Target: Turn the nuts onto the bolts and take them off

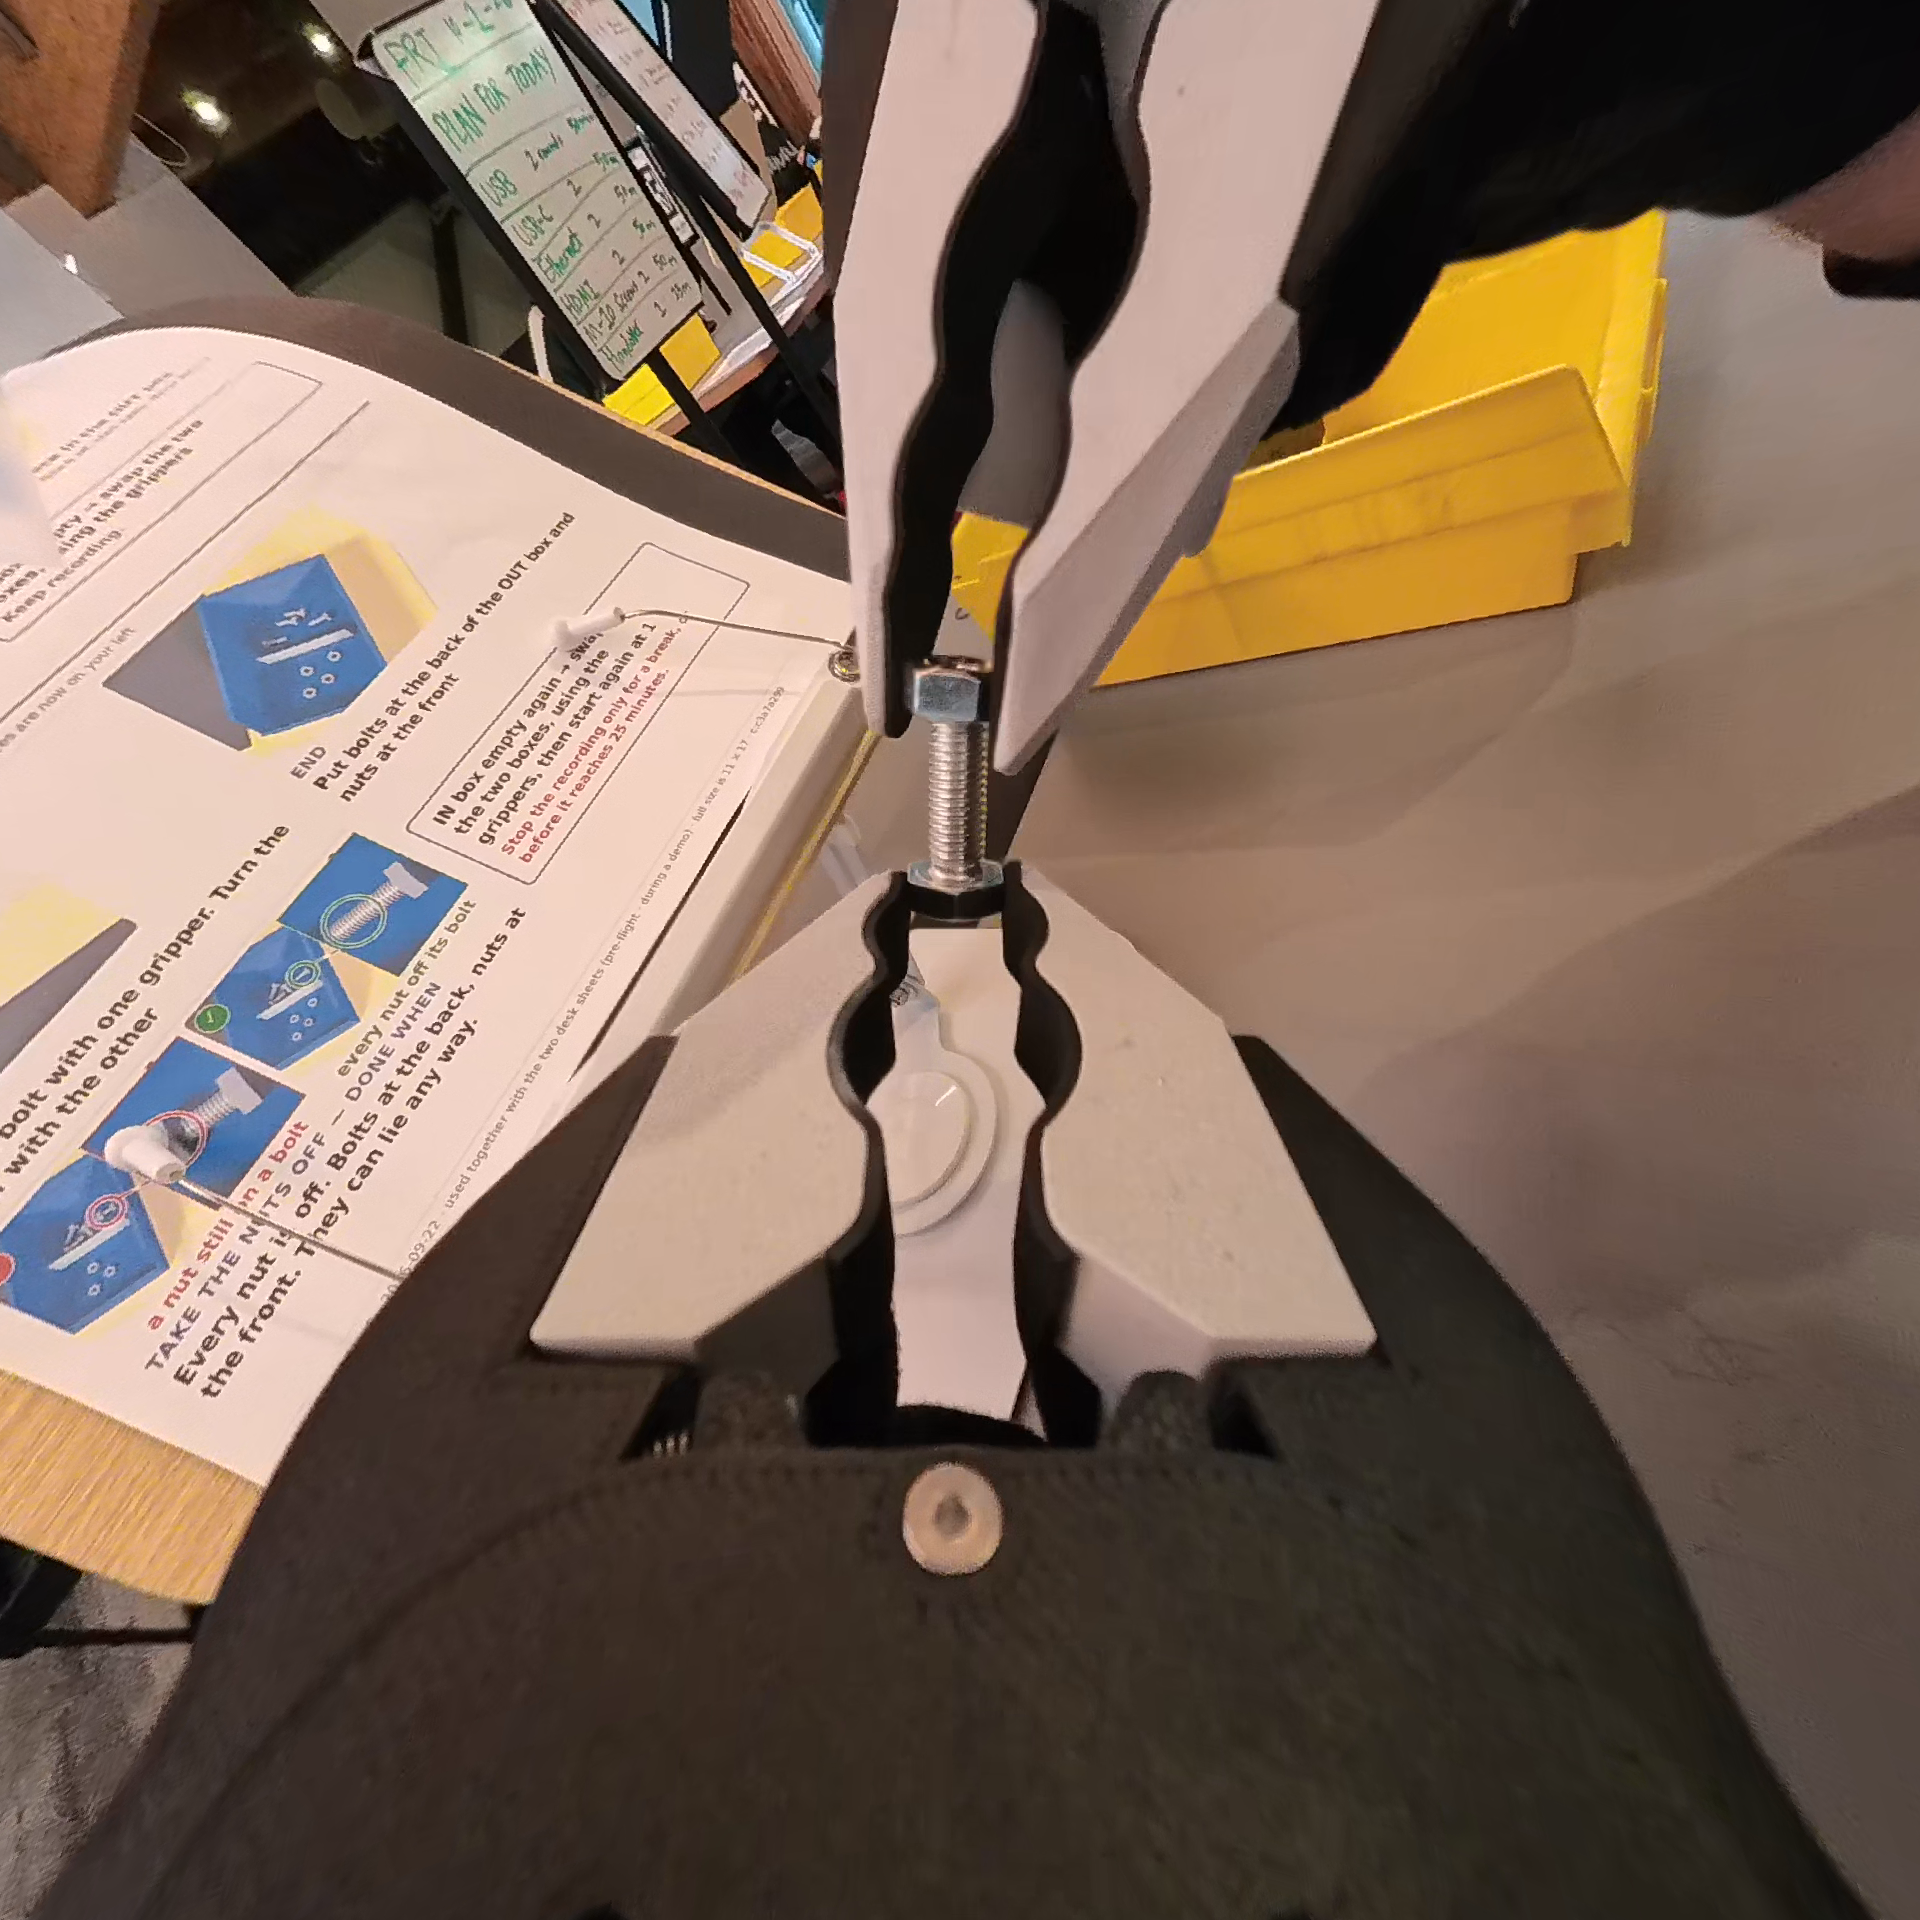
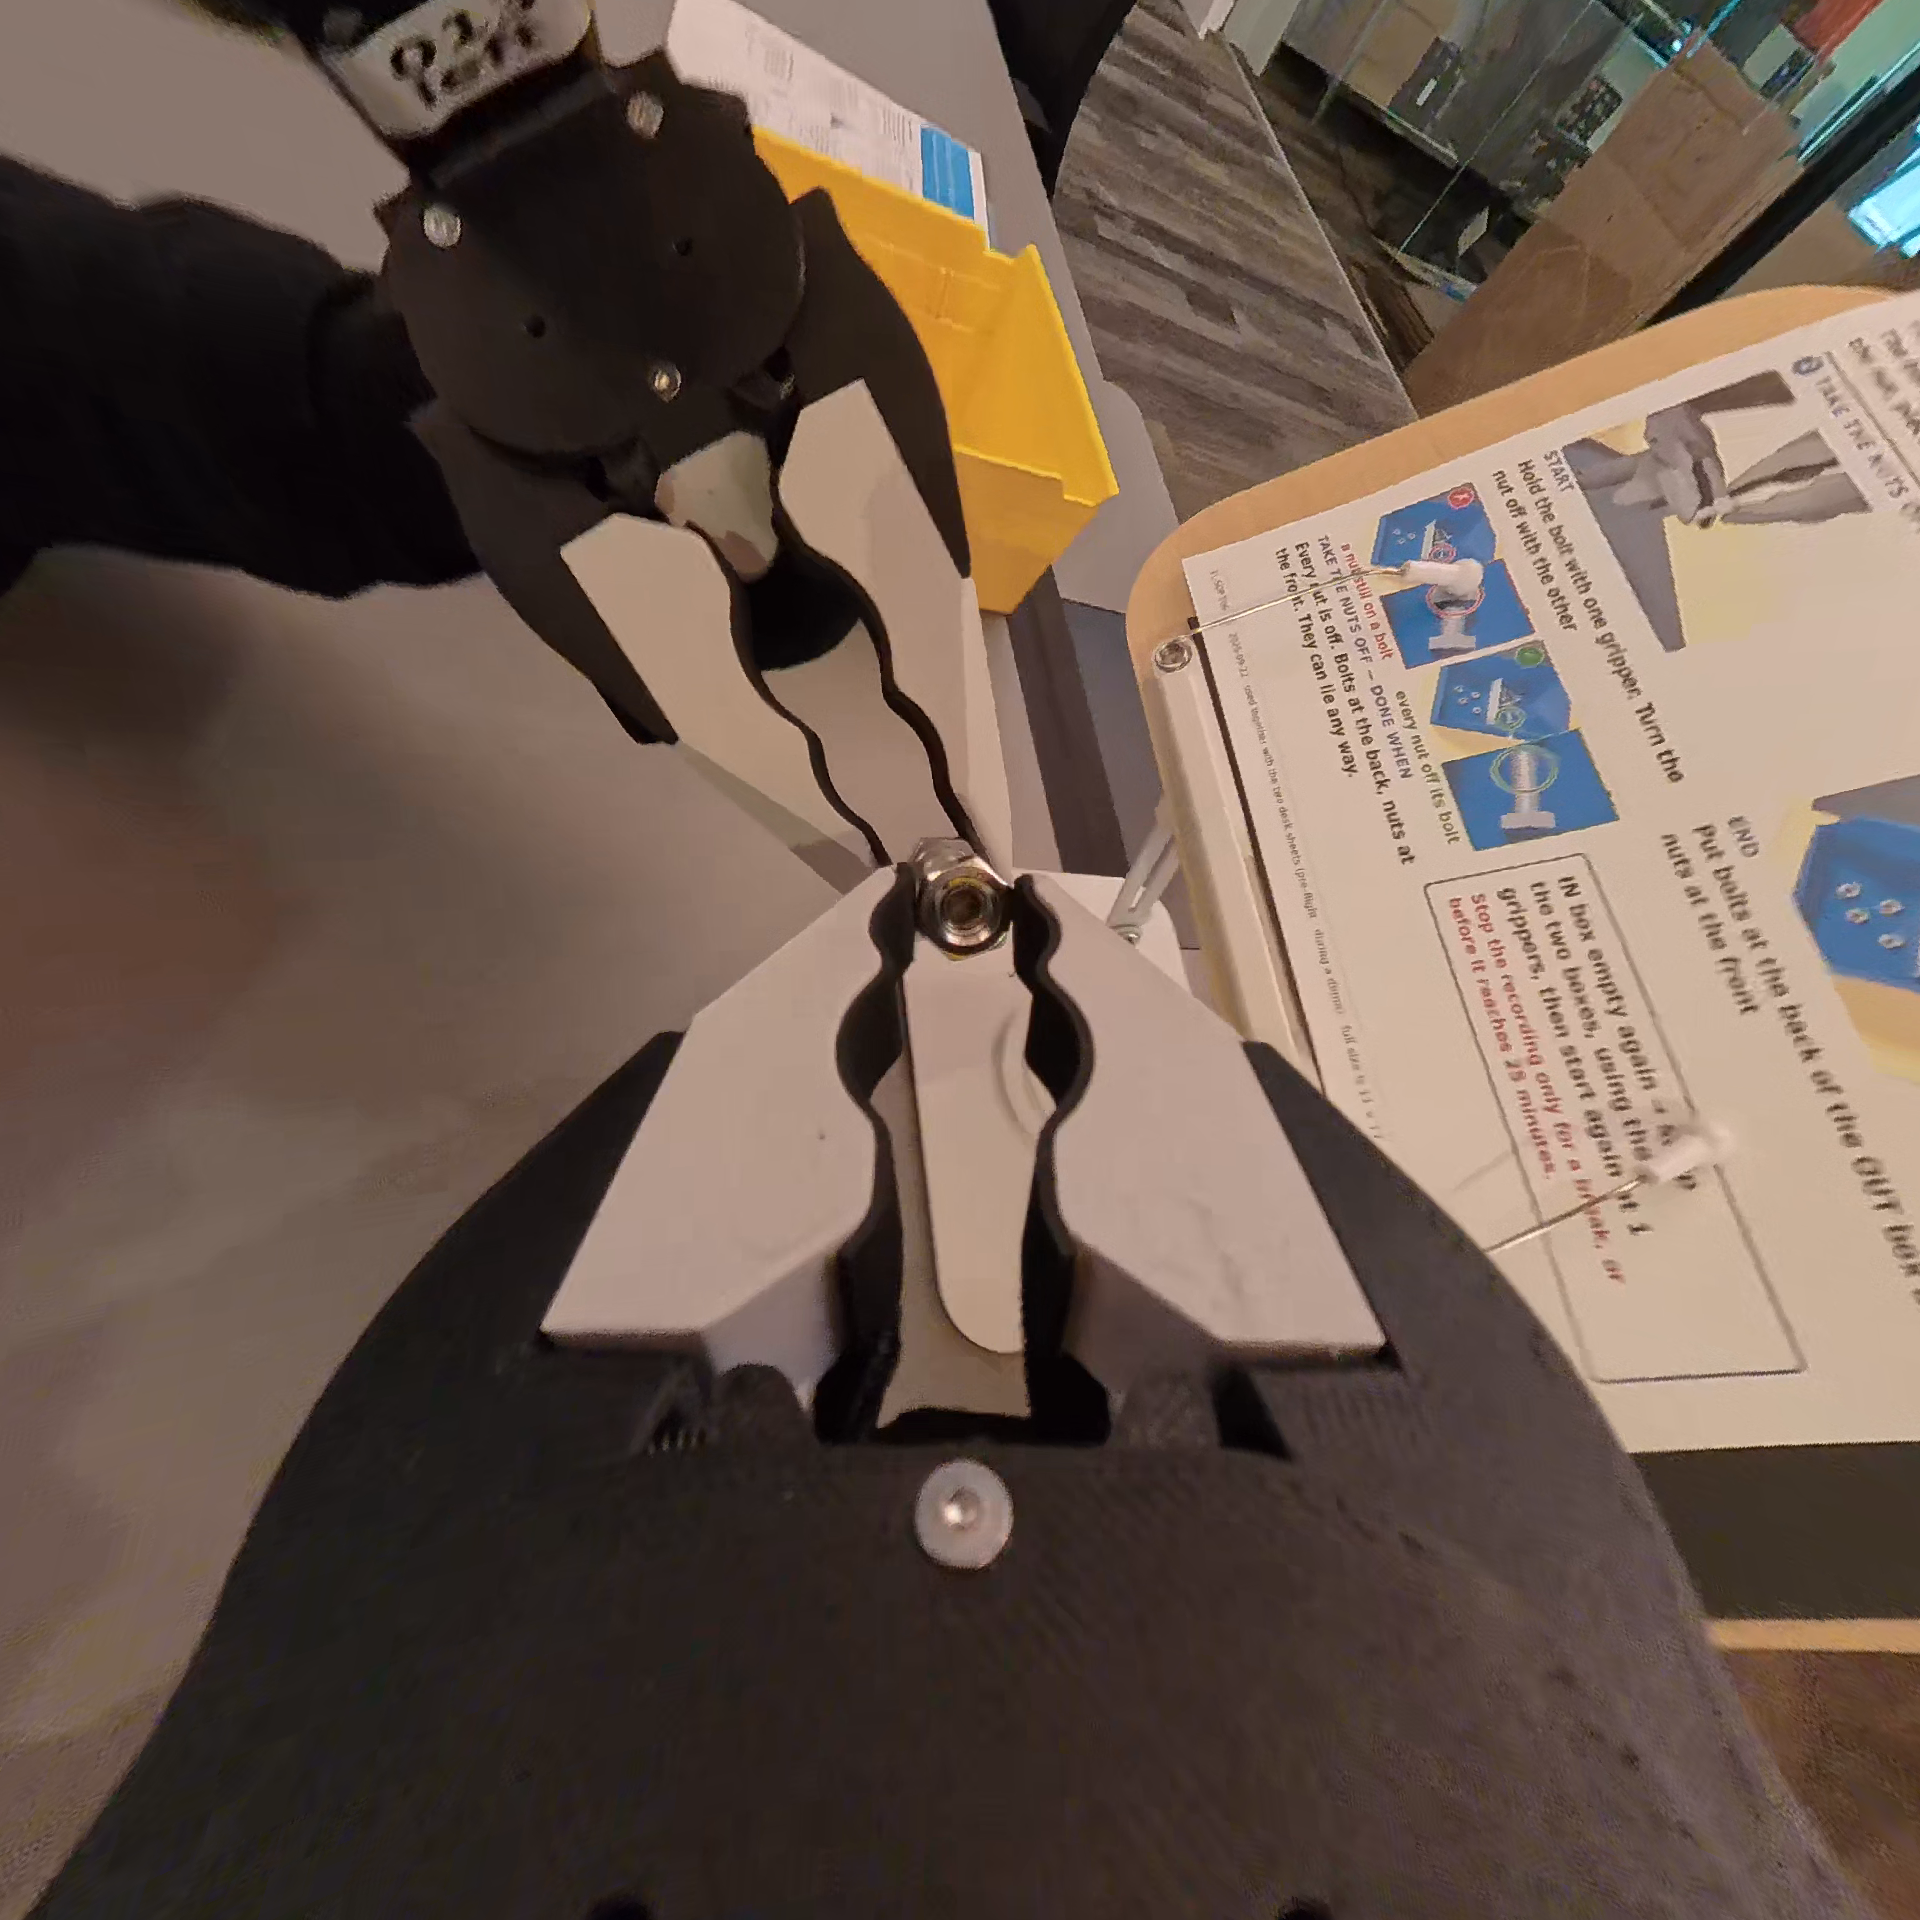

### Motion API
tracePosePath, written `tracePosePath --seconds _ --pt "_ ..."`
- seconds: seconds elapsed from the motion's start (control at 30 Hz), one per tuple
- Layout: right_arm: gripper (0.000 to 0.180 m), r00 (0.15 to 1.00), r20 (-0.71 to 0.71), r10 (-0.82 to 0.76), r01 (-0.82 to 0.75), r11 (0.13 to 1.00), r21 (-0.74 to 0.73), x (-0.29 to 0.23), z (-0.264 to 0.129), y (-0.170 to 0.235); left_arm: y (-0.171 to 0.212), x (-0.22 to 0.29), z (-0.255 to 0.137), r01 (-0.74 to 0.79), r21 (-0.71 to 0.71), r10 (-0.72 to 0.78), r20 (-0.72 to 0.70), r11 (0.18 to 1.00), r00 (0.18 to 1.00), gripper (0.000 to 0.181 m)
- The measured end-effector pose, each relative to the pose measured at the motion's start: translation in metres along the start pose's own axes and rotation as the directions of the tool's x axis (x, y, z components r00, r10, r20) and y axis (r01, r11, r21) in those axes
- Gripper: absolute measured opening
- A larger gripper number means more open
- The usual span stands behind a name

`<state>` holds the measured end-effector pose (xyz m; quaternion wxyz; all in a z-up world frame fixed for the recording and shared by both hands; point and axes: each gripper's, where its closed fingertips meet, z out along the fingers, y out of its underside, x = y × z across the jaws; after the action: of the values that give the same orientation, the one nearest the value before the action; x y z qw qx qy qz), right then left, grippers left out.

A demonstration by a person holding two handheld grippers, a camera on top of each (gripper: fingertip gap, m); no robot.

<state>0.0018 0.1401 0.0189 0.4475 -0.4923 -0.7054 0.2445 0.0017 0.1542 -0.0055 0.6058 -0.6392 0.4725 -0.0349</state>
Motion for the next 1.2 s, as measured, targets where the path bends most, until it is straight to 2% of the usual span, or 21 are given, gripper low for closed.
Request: tracePosePath --seconds 0.03,0.13,0.23,0.37,0.5,0.67,0.8,1.03,1.2 --pt "0.016 0.999 -0.011 -0.042 0.041 0.999 -0.019 -0.001 0.000 0.002 0.001 0.001 0.001 -0.005 -0.006 0.005 -0.003 1.000 1.000 0.016" --pt "0.016 0.987 -0.038 -0.157 0.154 0.985 -0.072 -0.002 0.001 0.007 0.004 0.004 0.002 -0.009 -0.021 0.009 -0.022 1.000 1.000 0.016" --pt "0.016 0.938 -0.084 -0.338 0.323 0.935 -0.147 -0.002 0.002 0.012 0.007 0.005 0.003 -0.013 -0.034 0.012 -0.028 0.999 1.000 0.016" --pt "0.017 0.898 -0.125 -0.422 0.397 0.899 -0.183 -0.001 0.002 0.006 0.004 0.004 0.002 0.001 -0.016 -0.001 -0.028 1.000 1.000 0.016" --pt "0.017 0.929 -0.129 -0.346 0.334 0.936 -0.107 0.001 -0.002 0.000 -0.001 0.003 0.000 0.008 0.010 -0.007 -0.024 1.000 1.000 0.016" --pt "0.028 0.966 -0.130 -0.224 0.220 0.975 -0.044 0.008 -0.010 -0.002 -0.002 0.000 -0.001 0.009 0.019 -0.009 -0.004 1.000 1.000 0.016" --pt "0.028 0.992 -0.090 -0.091 0.093 0.995 0.018 0.009 -0.014 -0.006 -0.004 -0.003 -0.002 0.008 0.024 -0.009 0.013 1.000 1.000 0.016" --pt "0.029 0.986 0.026 0.166 -0.167 0.983 0.076 0.009 -0.013 -0.003 -0.003 -0.004 -0.002 0.004 0.021 -0.005 0.025 1.000 1.000 0.016" --pt "0.021 0.970 0.065 0.233 -0.237 0.969 0.066 0.006 -0.007 -0.003 -0.003 -0.004 -0.001 0.001 0.020 -0.002 0.027 1.000 1.000 0.016"
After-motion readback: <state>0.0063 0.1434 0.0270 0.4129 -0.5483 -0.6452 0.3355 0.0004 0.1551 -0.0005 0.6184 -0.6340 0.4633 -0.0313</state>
